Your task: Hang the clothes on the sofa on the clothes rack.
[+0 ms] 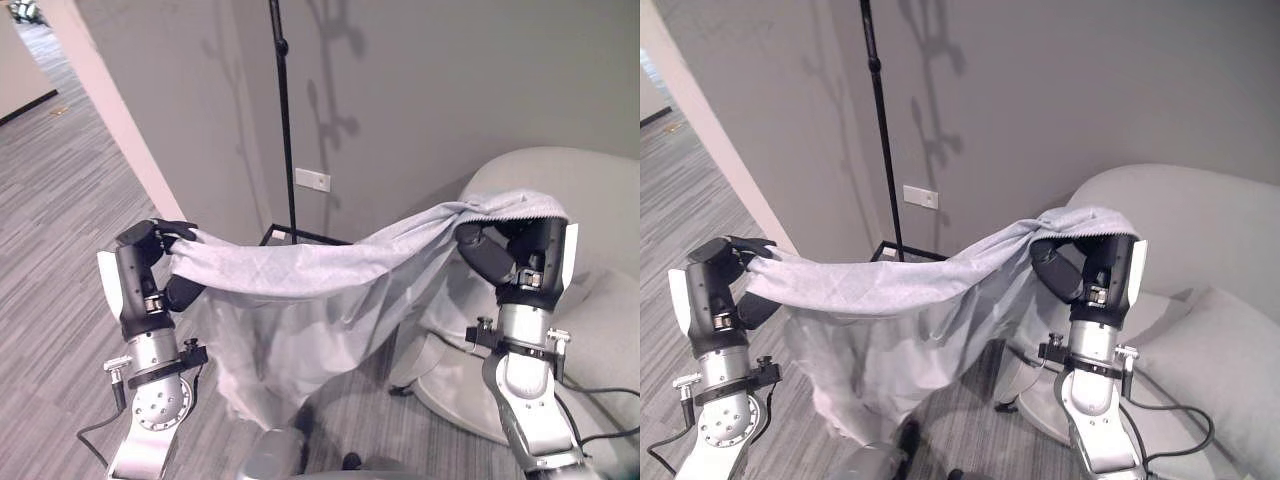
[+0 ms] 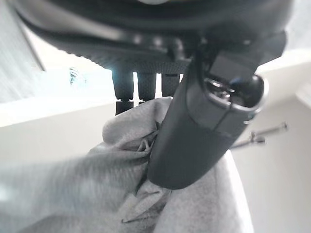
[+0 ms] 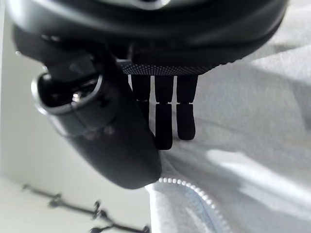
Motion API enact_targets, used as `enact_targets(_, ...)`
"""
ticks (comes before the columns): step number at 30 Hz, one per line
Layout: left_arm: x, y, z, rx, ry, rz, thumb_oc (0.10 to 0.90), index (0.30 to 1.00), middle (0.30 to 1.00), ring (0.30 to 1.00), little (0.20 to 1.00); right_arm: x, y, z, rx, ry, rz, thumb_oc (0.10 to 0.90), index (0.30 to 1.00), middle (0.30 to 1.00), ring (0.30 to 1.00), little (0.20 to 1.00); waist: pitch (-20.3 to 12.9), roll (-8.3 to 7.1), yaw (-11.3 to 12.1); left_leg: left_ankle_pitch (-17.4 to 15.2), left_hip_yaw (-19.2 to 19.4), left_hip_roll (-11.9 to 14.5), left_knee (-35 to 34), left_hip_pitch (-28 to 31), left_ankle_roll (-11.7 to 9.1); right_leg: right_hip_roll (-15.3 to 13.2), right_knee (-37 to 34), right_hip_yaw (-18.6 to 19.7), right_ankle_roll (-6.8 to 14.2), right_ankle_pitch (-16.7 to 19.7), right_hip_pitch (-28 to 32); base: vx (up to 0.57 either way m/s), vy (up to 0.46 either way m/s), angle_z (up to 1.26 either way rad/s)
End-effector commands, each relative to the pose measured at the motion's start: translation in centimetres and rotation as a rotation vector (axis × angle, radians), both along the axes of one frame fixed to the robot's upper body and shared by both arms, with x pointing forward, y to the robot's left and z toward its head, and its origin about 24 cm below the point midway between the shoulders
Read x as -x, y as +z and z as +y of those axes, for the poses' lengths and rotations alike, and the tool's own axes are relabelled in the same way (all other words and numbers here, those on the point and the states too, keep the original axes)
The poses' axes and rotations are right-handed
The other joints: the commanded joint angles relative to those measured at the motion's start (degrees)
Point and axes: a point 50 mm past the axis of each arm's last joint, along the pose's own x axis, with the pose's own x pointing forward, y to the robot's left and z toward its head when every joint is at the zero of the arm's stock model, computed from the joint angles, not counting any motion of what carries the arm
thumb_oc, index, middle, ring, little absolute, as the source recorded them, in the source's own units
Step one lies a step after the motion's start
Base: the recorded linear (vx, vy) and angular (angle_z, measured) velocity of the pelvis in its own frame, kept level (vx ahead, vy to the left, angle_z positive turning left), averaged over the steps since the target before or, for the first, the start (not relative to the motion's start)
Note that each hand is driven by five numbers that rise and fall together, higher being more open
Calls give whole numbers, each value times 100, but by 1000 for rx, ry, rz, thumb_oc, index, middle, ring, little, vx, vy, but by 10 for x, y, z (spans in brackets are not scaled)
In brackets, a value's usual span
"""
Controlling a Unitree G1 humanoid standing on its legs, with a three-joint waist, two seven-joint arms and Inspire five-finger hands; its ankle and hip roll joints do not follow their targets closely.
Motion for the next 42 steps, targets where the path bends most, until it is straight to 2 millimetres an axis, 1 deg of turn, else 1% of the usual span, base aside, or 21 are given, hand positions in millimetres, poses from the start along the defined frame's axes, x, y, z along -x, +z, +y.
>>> enact_targets(1,-4,53,5,-92,-34,-283,400,300,300,300,300,-4,44,3,96,23,-249,400,300,300,300,300,-529,-467,-55,297,-52,-201,-58,322,142,-443,-609,-93,453,333,465,205,196,-24)
enact_targets(2,-6,53,6,-107,-30,-277,400,300,300,300,300,-5,45,5,105,27,-252,400,300,300,300,300,-546,-492,-48,248,-57,-194,-74,409,183,-488,-334,-80,481,271,396,380,352,-21)
enact_targets(3,-10,57,8,-142,-16,-287,400,300,300,300,300,-9,48,15,128,66,-265,400,300,300,300,300,-444,-503,-2,-3,44,-172,31,671,381,-727,850,-254,685,642,78,234,219,-21)
enact_targets(6,-10,59,8,-145,-14,-295,400,300,300,300,300,-11,49,18,136,71,-269,400,300,300,300,300,-335,-505,44,-67,127,-175,91,748,464,-852,1455,-280,742,783,-170,91,140,-62)
enact_targets(7,-12,59,6,-154,-20,-292,400,300,300,300,300,-13,48,23,144,86,-262,400,300,300,300,300,-279,-434,44,-102,164,-92,40,935,542,-1056,2034,-694,776,1095,-410,55,115,-20)
enact_targets(9,-12,60,6,-206,-25,-286,400,300,300,300,300,-12,47,23,153,99,-259,400,300,300,300,300,-292,-442,4,-144,153,-35,-97,1141,555,-1245,2209,-1027,775,1157,-607,170,131,-11)
enact_targets(11,-12,62,6,-227,-22,-290,400,300,300,300,300,-11,47,22,157,97,-258,400,300,300,300,300,-302,-467,-24,-168,73,-17,-157,1226,537,-1235,2075,-1106,765,1125,-704,184,18,3)
enact_targets(14,-14,72,11,-318,36,-331,400,300,300,300,300,-16,50,12,178,54,-264,400,300,300,300,300,-286,-582,-151,-302,-179,-5,-253,1424,443,-1046,993,-1071,755,1069,-932,217,-98,25)
enact_targets(15,-17,86,21,-371,133,-403,400,300,300,300,300,-21,55,10,173,27,-292,400,300,300,300,300,-265,-654,-225,-429,-340,15,-335,1622,382,-893,149,-892,846,1294,-1121,278,-89,43)
enact_targets(17,-24,113,31,-489,292,-547,400,300,300,300,300,-31,67,13,203,21,-337,400,300,300,300,300,-252,-705,-322,-578,-550,82,-406,1938,311,-700,-340,-586,989,1679,-1324,349,-71,41)
enact_targets(20,-29,127,33,-531,357,-616,400,300,300,300,300,-36,73,15,209,32,-364,400,300,300,300,300,-229,-747,-341,-696,-575,138,-407,2008,271,-621,-548,-545,951,1589,-1198,258,-80,35)
enact_targets(21,-29,153,41,-604,486,-734,400,300,300,300,300,-40,80,19,229,82,-383,400,300,300,300,300,-544,-918,-282,-1005,-589,357,-225,2165,162,-538,-644,-410,861,1514,-878,359,-152,28)
enact_targets(24,-26,174,41,-614,525,-831,400,300,300,300,300,-41,87,19,248,108,-411,400,300,300,300,300,-701,-932,-298,-887,-635,541,260,2060,-3,-456,-817,-482,820,1461,-630,347,-134,36)
enact_targets(27,-25,201,45,-647,614,-955,400,300,300,300,300,-44,106,23,245,136,-493,400,300,300,300,300,-578,-1072,-250,-341,-311,729,1892,1135,-230,-565,-929,-643,704,1441,-289,204,-85,33)
enact_targets(29,-22,210,56,-680,681,-957,400,300,300,300,300,-47,117,27,241,137,-535,400,300,300,300,300,-523,-1119,-190,-414,56,934,2497,705,-77,-588,-986,-677,635,1294,-169,108,-9,4)
enact_targets(30,-24,214,65,-690,732,-936,400,300,300,300,300,-48,123,28,266,125,-560,400,300,300,300,300,-526,-1121,-228,-378,474,1347,2423,464,-74,-661,-1027,-764,640,1167,-61,87,16,-1)
enact_targets(34,-27,226,79,-760,819,-909,400,300,300,300,300,-48,135,28,318,105,-605,400,300,300,300,300,-576,-1069,-200,-473,852,1511,1385,330,-227,-766,-1111,-822,667,1043,80,119,140,26)
enact_targets(37,-22,238,87,-849,872,-911,400,300,300,300,300,-52,146,30,338,84,-643,400,300,300,300,300,-552,-891,7,175,612,1308,200,143,-458,-716,-1121,-738,666,888,249,125,217,1)
enact_targets(40,-22,245,93,-886,902,-899,400,300,300,300,300,-58,153,36,351,67,-663,400,300,300,300,300,-491,-832,72,416,315,1217,-255,56,-549,-718,-994,-661,629,738,317,98,153,-19)
enact_targets(41,-26,243,98,-894,899,-848,400,300,300,300,300,-65,161,36,394,4,-674,400,300,300,300,300,-496,-761,174,520,-126,1146,-488,-21,-607,-729,-933,-503,628,615,421,139,205,4)
enact_targets(42,-28,241,103,-883,907,-817,400,300,300,300,300,-70,162,35,419,-32,-659,400,300,300,300,300,-533,-734,176,565,-204,1157,-603,16,-642,-749,-916,-489,637,583,462,141,204,-1)
